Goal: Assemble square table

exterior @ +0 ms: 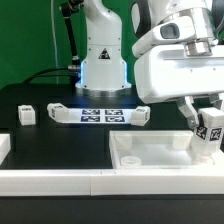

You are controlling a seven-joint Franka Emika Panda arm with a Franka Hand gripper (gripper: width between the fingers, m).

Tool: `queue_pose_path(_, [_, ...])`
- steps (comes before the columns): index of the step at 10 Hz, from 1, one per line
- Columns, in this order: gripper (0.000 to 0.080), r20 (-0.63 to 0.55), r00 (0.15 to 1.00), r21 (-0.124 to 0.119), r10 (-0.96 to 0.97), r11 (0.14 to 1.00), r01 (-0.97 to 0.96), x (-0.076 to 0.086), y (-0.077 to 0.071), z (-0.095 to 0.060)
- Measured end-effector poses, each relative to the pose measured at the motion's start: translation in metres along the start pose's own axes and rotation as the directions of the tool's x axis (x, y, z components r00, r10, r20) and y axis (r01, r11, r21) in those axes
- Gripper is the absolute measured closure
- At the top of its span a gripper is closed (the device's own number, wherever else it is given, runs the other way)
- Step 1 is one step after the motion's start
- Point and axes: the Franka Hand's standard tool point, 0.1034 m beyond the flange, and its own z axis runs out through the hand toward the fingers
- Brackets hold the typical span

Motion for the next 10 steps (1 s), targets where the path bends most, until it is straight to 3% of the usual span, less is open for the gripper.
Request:
queue_pose_path(1, [0.0502,0.000,1.000,0.000,0.000,1.000,0.000,0.0000,0.0000,0.0000])
queue_pose_path(2, [0.0290,0.000,1.000,0.000,0.000,1.000,0.000,0.0000,-0.0001,0.0000])
queue_pose_path(3, [0.0290,0.000,1.000,0.000,0.000,1.000,0.000,0.0000,-0.0001,0.0000])
queue_pose_path(4, [0.0180,0.000,1.000,0.000,0.000,1.000,0.000,0.0000,-0.0001,0.0000])
queue_pose_path(10, [0.0150,0.000,1.000,0.000,0.000,1.000,0.000,0.0000,-0.0001,0.0000])
